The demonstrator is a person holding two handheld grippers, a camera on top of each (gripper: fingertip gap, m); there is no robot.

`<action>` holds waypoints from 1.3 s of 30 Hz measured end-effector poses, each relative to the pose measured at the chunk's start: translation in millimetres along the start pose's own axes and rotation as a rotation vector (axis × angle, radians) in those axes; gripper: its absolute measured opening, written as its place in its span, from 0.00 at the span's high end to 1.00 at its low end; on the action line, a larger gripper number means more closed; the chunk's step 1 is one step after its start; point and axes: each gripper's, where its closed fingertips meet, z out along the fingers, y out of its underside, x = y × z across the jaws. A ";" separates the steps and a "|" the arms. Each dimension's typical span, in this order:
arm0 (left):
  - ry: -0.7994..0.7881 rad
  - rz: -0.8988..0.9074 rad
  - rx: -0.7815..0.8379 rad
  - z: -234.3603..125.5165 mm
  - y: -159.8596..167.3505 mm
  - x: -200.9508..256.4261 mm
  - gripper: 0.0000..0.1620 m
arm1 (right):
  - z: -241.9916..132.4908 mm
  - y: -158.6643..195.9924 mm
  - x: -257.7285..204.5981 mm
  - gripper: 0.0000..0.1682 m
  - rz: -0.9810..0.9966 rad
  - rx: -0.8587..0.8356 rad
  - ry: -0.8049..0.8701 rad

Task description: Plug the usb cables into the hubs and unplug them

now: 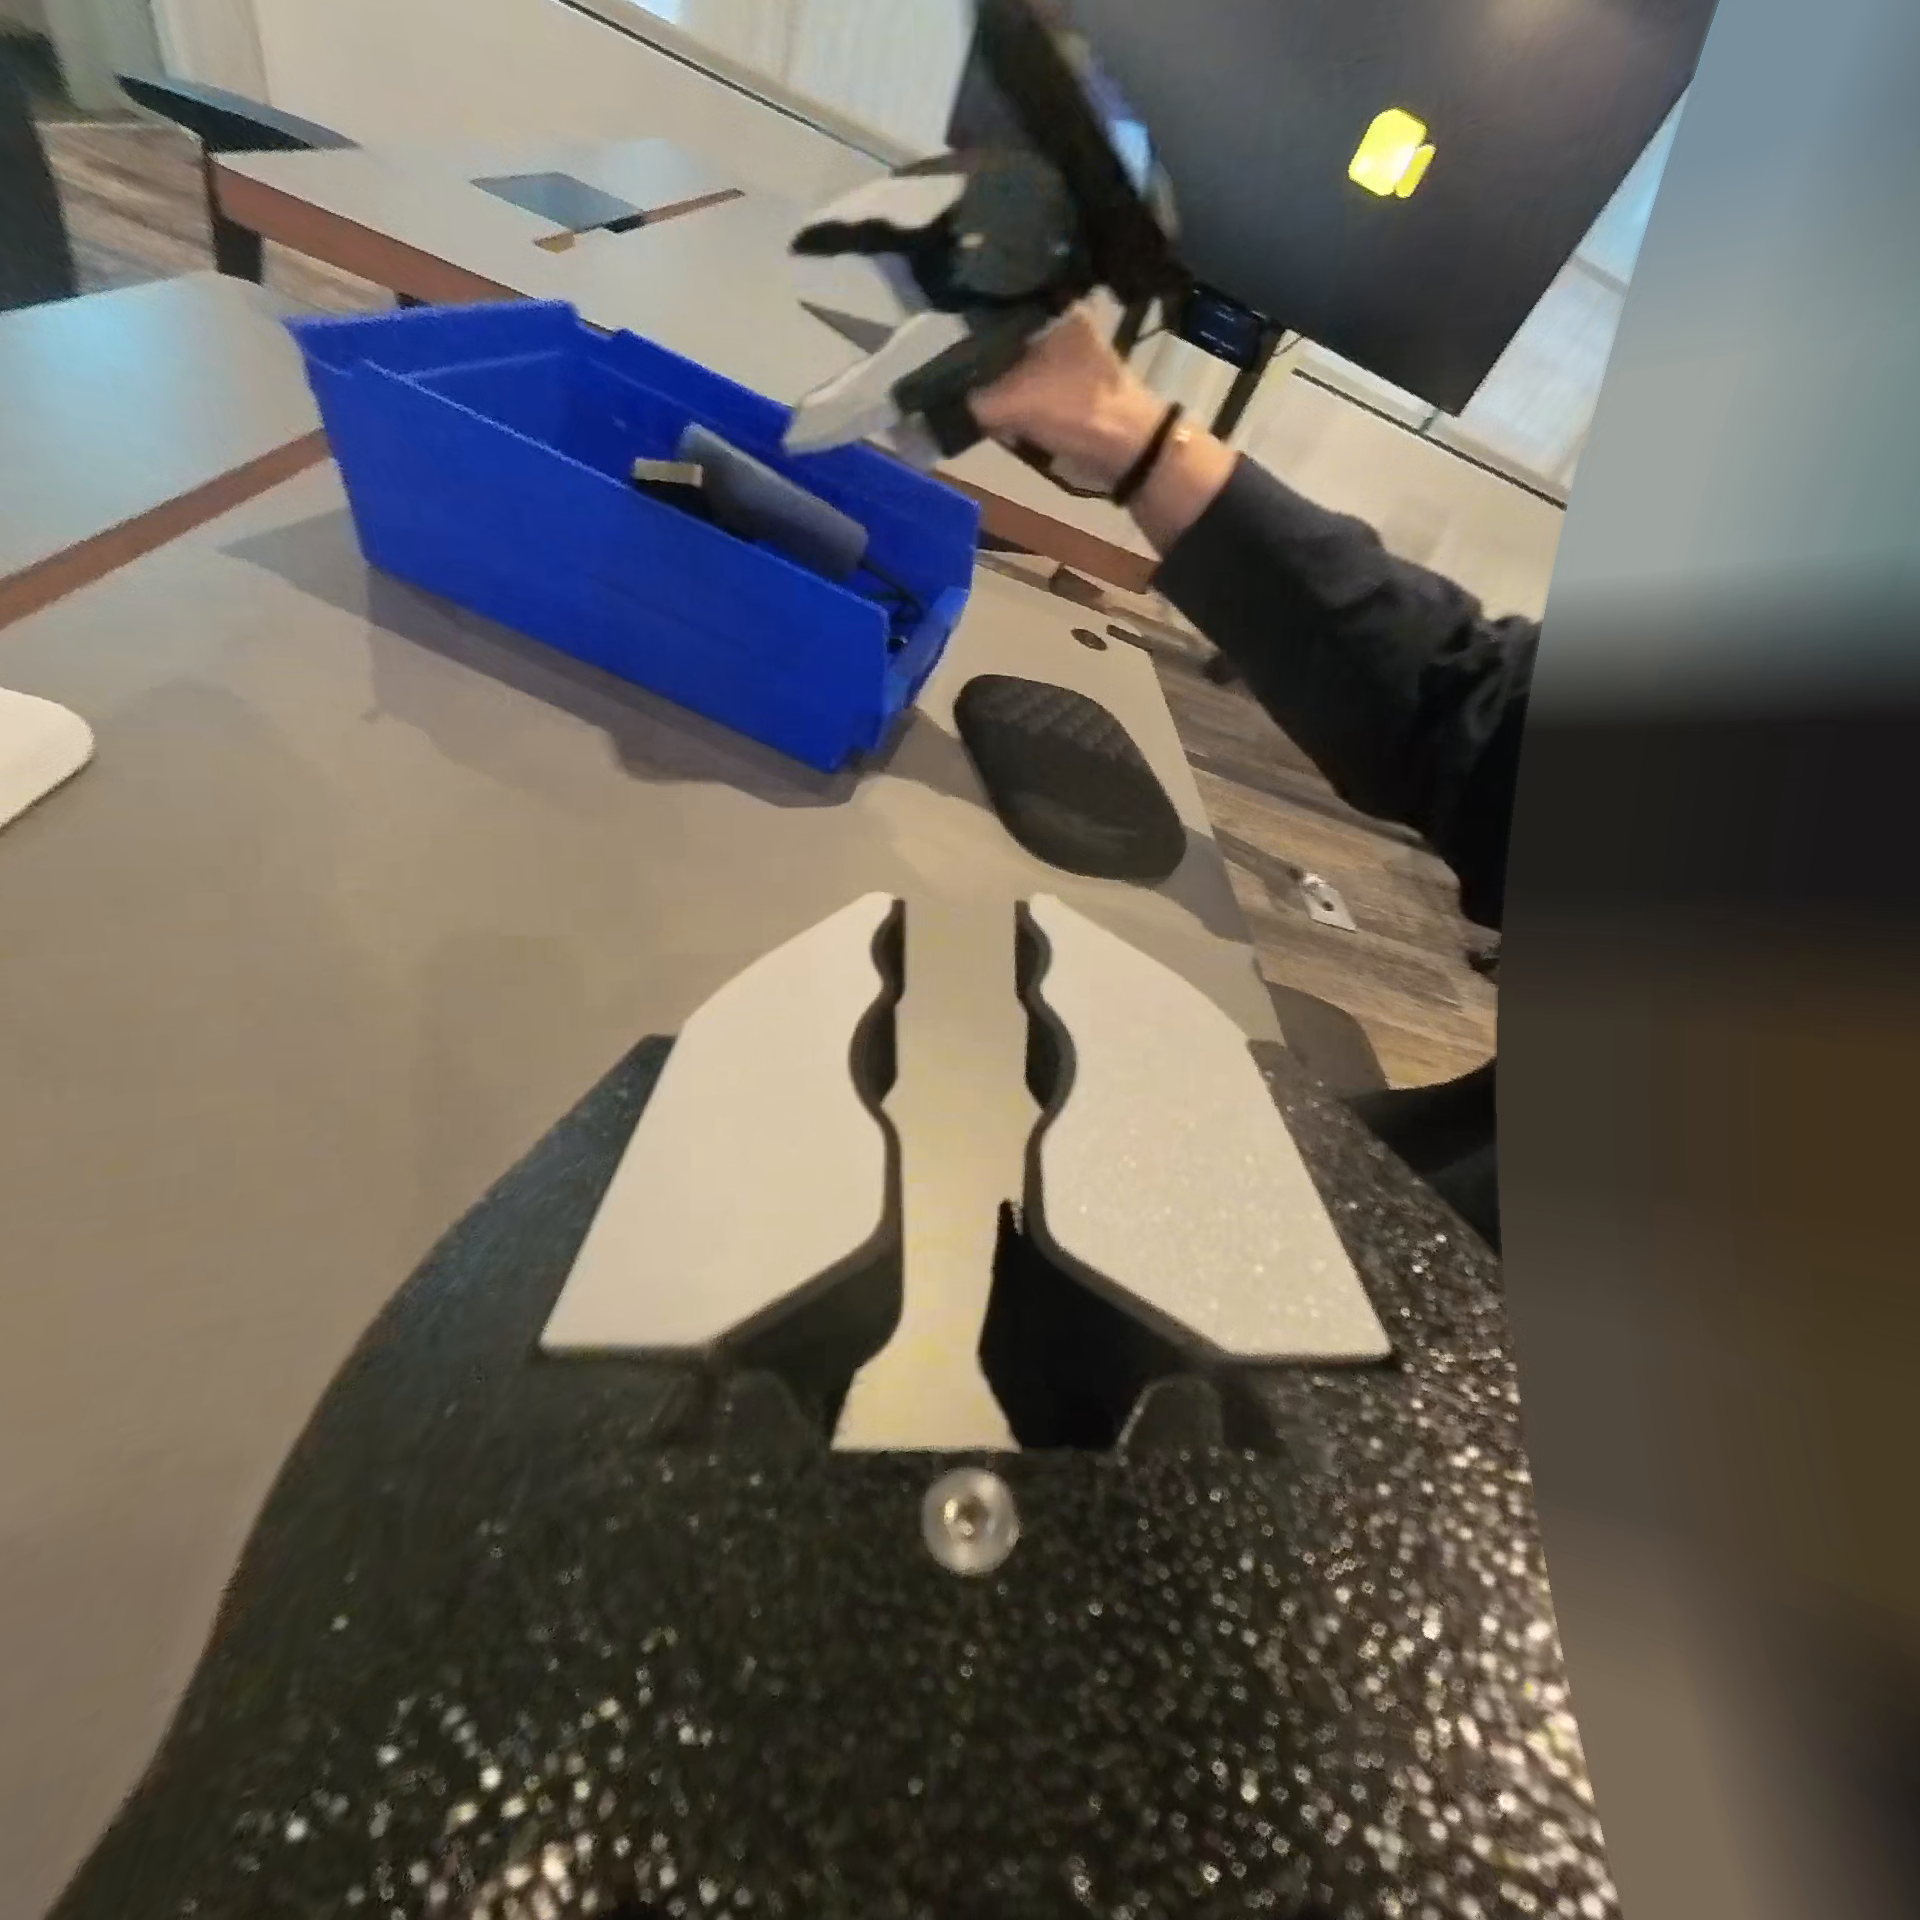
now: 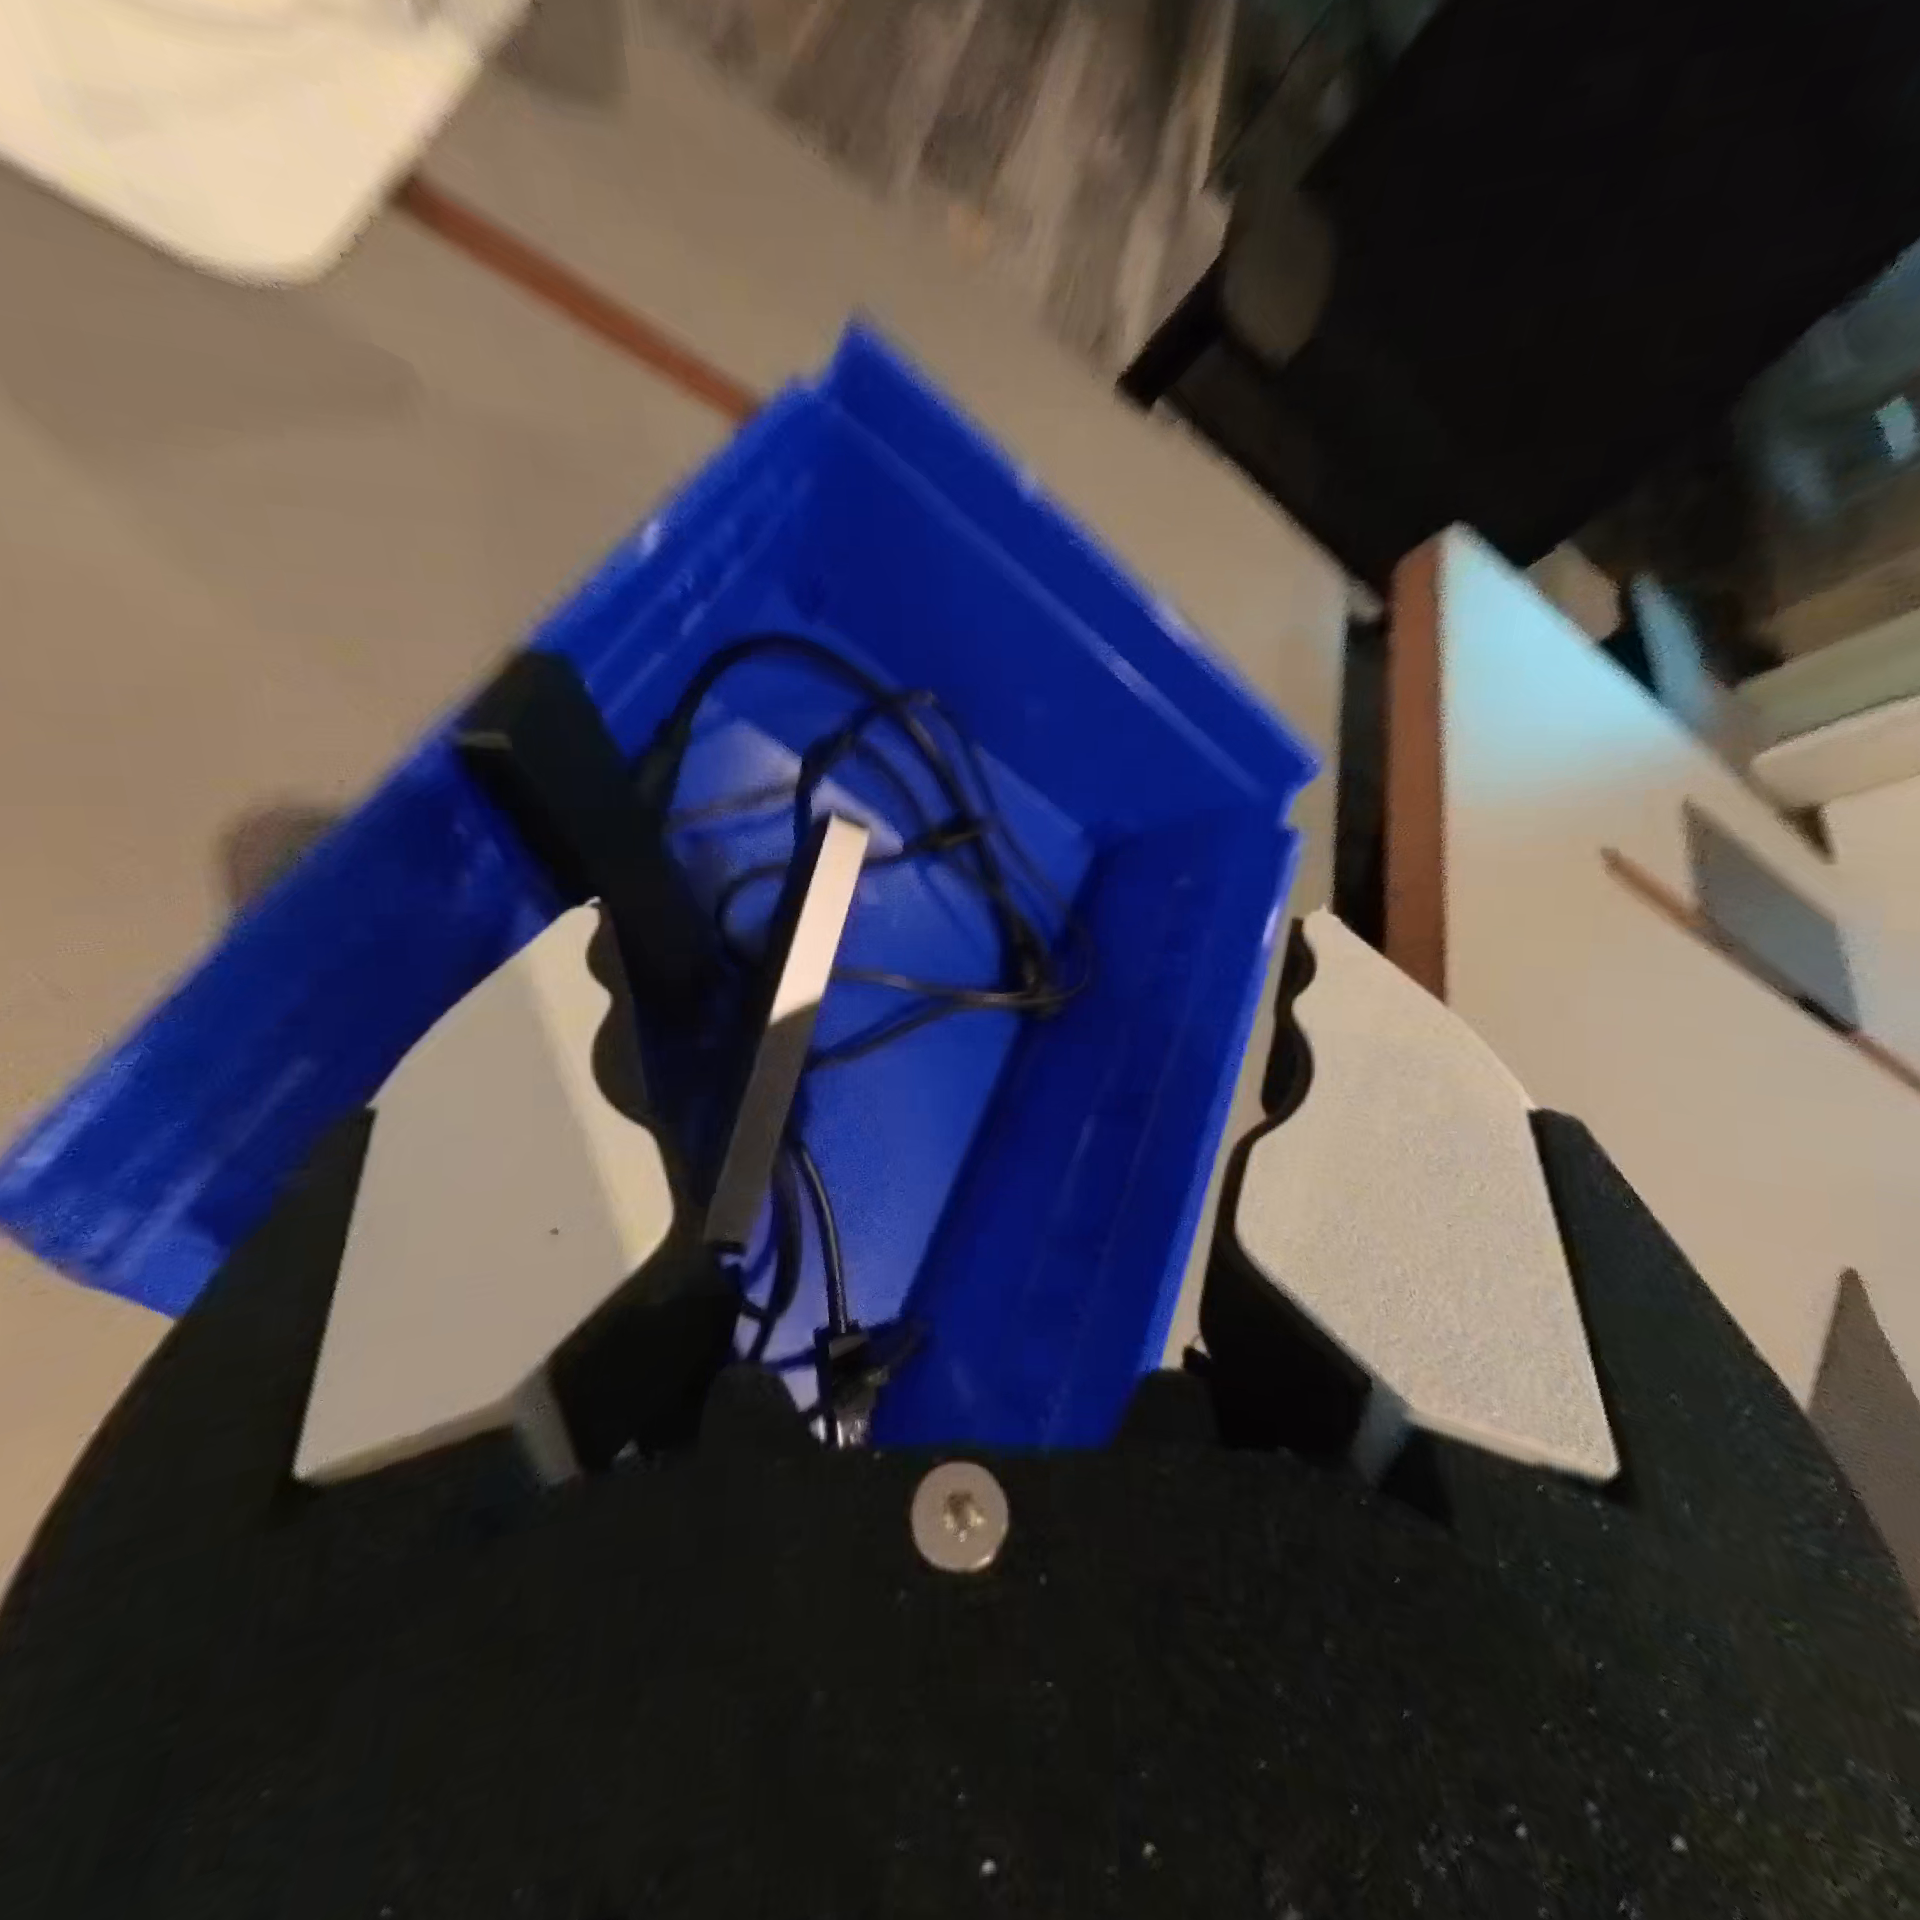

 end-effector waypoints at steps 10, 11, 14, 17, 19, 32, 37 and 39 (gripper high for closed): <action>-0.494 0.259 0.129 -28.2 -38.0 -38.9 0.60 | -102.5 -102.8 -100.2 0.37 0.268 0.725 -0.094; -0.568 0.292 0.139 -33.8 -41.9 -44.8 0.56 | -99.5 -109.2 -121.1 0.38 0.287 0.751 -0.140; -0.822 0.368 0.224 -55.9 -58.6 -63.0 0.31 | -75.5 -123.8 -180.0 0.38 0.287 0.781 -0.251; -0.975 0.422 0.297 -68.6 -65.3 -70.4 0.25 | -46.2 -128.7 -220.6 0.32 0.311 0.768 -0.310; -1.027 0.430 0.305 -68.7 -59.2 -73.1 0.25 | -36.6 -125.5 -233.5 0.31 0.277 0.770 -0.282; -1.321 0.480 0.160 -99.7 30.2 -44.9 0.56 | -24.2 -114.3 -282.3 0.32 0.140 0.875 -0.244; -1.612 0.644 0.075 -160.0 27.8 -14.5 0.57 | -25.8 -114.7 -287.8 0.33 0.081 0.912 -0.191; -1.703 0.629 0.019 -184.9 31.5 -12.8 0.55 | -26.9 -114.8 -287.3 0.33 0.083 0.921 -0.187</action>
